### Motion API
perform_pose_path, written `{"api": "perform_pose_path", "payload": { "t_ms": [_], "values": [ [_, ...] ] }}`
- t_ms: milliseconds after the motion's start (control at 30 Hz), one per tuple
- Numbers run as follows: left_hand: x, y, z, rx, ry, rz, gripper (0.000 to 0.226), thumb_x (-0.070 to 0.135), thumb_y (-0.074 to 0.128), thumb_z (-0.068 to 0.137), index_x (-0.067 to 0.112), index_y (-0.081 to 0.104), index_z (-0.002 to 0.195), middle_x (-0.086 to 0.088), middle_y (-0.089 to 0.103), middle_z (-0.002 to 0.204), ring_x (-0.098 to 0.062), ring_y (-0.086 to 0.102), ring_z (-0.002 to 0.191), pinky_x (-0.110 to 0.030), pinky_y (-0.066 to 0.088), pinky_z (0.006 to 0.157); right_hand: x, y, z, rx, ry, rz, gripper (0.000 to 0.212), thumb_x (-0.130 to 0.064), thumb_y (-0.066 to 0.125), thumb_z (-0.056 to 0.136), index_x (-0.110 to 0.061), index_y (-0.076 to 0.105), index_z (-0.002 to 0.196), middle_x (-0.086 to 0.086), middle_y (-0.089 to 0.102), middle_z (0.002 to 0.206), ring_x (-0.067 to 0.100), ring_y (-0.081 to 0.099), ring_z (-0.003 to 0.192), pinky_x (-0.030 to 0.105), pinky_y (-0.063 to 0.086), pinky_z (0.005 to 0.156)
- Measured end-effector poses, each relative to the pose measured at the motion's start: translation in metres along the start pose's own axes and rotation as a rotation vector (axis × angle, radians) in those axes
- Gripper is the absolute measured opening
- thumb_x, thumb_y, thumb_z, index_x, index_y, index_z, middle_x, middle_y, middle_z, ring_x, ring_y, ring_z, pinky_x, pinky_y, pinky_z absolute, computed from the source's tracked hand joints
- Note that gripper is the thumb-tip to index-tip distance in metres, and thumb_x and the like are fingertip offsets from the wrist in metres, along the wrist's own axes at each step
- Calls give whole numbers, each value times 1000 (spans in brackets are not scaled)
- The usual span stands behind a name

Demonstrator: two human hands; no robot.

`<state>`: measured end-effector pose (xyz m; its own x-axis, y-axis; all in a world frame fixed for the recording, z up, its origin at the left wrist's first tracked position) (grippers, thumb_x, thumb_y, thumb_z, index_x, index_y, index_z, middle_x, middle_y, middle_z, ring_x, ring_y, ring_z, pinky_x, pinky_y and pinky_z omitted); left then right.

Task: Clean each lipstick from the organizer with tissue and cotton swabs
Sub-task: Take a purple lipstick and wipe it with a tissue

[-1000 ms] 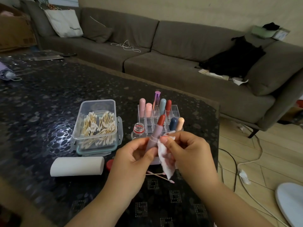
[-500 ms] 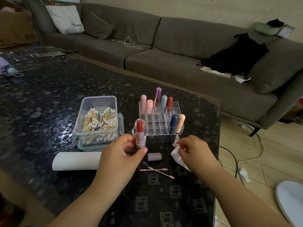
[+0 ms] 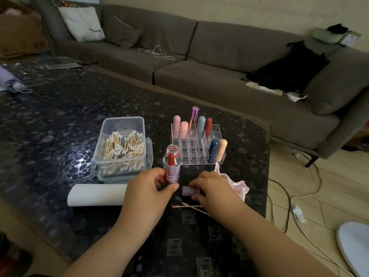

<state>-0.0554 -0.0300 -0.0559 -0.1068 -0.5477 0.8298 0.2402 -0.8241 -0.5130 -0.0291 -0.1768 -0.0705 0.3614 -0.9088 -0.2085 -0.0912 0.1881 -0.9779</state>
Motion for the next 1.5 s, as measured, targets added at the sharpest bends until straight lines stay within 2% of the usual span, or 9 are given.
{"api": "perform_pose_path", "payload": {
  "t_ms": [100, 167, 200, 300, 400, 767, 967, 1200, 1500],
  "values": [
    [2, 3, 1, 10, 39, 77, 18, 23, 80, 70, 32, 65, 71, 16, 59, 62, 1, 54, 62, -12, 40, 59, 4, -8, -3, 41, 38, 114, 32, -26, 59, 91, -24, 61, 122, -4, 58, 116, 12, 52, 107, 25, 38, 94],
    [4, 6, 2, 32, 74, 146, 14, 27, 82, 68, 28, 70, 72, 17, 59, 62, -4, 56, 65, -31, 49, 67, 10, -16, -8, 94, 72, 200, 25, -27, 63, 88, -25, 65, 113, -6, 65, 105, 8, 57, 95, 25, 45, 88],
    [7, 7, 2, 43, 98, 184, 14, 29, 83, 67, 27, 71, 73, 18, 55, 59, -8, 55, 66, -34, 48, 68, 14, -19, -11, 117, 93, 244, 20, -29, 64, 87, -25, 67, 107, -7, 67, 98, 5, 60, 88, 24, 48, 83],
    [12, 13, 0, 36, 112, 308, 11, 37, 76, 75, 29, 69, 79, 19, 39, 60, -8, 40, 74, -30, 32, 73, 25, -23, -20, 133, 165, 317, 16, -38, 63, 87, -27, 65, 97, -11, 65, 85, 3, 61, 79, 18, 51, 73],
    [6, 22, 0, -4, 96, 366, 12, 43, 70, 78, 33, 65, 82, 17, 43, 65, -6, 38, 81, -27, 20, 76, 32, -25, -25, 127, 200, 337, 13, -35, 65, 85, -28, 63, 96, -13, 64, 85, 2, 61, 78, 21, 52, 75],
    [-5, 33, 7, -9, 78, 436, 16, 47, 65, 81, 33, 66, 89, 16, 61, 83, -7, 42, 95, -27, 11, 71, 32, -28, -32, 80, 194, 409, 16, -33, 66, 84, -31, 62, 99, -14, 65, 86, 1, 60, 79, 19, 53, 76],
    [-6, 35, 7, 21, 96, 439, 16, 47, 65, 81, 32, 65, 87, 15, 60, 81, -8, 43, 93, -28, 15, 74, 27, -28, -35, 36, 172, 427, 20, -30, 68, 84, -30, 63, 103, -16, 63, 89, -1, 59, 82, 9, 45, 69],
    [-5, 32, 5, 20, 110, 414, 17, 47, 66, 81, 34, 63, 91, 16, 59, 84, -9, 47, 96, -29, 18, 78, 26, -26, -35, 13, 184, 445, 21, -30, 71, 82, -31, 64, 102, -17, 63, 91, 0, 59, 85, 11, 44, 74],
    [-5, 30, 3, -10, 97, 396, 24, 50, 67, 78, 32, 62, 94, 16, 58, 87, -10, 48, 98, -28, 19, 79, 21, -24, -36, 2, 177, 449, 17, -29, 71, 82, -35, 62, 95, -23, 59, 83, -5, 57, 81, 5, 40, 65]
  ]
}}
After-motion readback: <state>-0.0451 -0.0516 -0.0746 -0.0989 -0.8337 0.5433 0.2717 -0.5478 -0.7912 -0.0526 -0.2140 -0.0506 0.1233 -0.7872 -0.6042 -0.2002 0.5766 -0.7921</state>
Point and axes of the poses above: each hand's wrist, its own z-axis towards the middle knuckle, its own y-axis out of the palm, x = y × z, the point moved 7 cm from there along z, towards the middle knuckle
